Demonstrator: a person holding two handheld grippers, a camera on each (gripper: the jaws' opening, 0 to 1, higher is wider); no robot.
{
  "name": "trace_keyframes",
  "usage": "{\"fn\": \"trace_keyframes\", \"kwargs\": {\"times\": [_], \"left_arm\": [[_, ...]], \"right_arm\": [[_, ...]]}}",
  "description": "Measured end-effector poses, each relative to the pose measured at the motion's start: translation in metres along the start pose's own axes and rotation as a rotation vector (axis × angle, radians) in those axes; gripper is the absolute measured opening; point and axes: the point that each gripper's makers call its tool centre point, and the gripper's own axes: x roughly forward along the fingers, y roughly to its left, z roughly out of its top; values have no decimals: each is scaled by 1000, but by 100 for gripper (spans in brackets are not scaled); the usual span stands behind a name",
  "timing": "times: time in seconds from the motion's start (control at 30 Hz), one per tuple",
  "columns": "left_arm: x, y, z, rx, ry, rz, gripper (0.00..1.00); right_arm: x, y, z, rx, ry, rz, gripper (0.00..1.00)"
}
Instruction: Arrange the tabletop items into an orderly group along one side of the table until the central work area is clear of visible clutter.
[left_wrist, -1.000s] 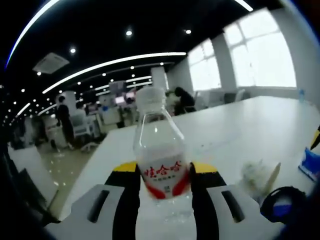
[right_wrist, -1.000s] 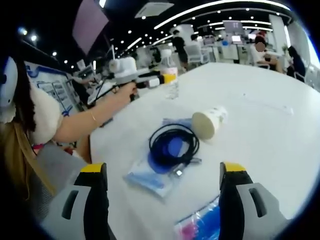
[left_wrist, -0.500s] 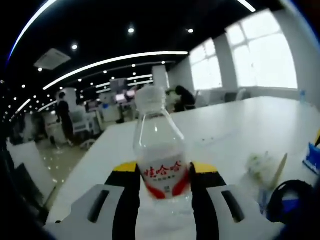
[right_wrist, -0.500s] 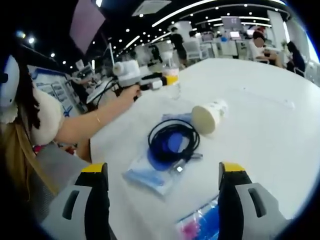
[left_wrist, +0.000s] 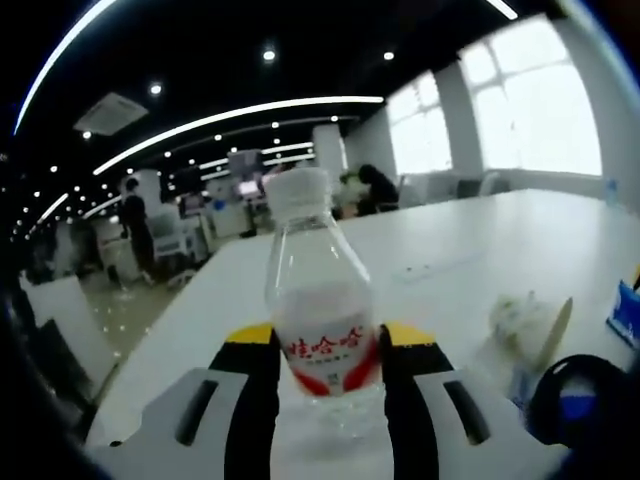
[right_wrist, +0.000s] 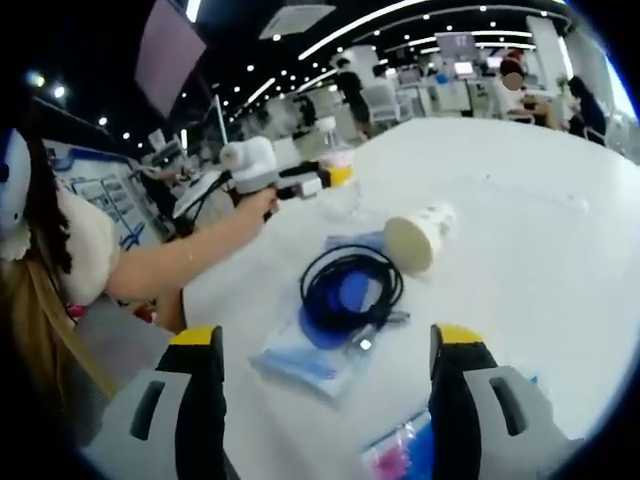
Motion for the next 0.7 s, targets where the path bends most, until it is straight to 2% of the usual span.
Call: {"fn": "trace_keyframes", "kwargs": {"times": [0.23,0.37,0.7], "left_arm": [[-2,2,-3,-18,13,27,37],[-2,5,-5,-51,19,74,37],[-3,0,-6,-22,26,101,37]], "right_arm": [[-3,-3,5,10,-21,-16,83],[-3,-4,6,18,-24,-18,83],[-4,-3,7,13,-27,-16,83]]}}
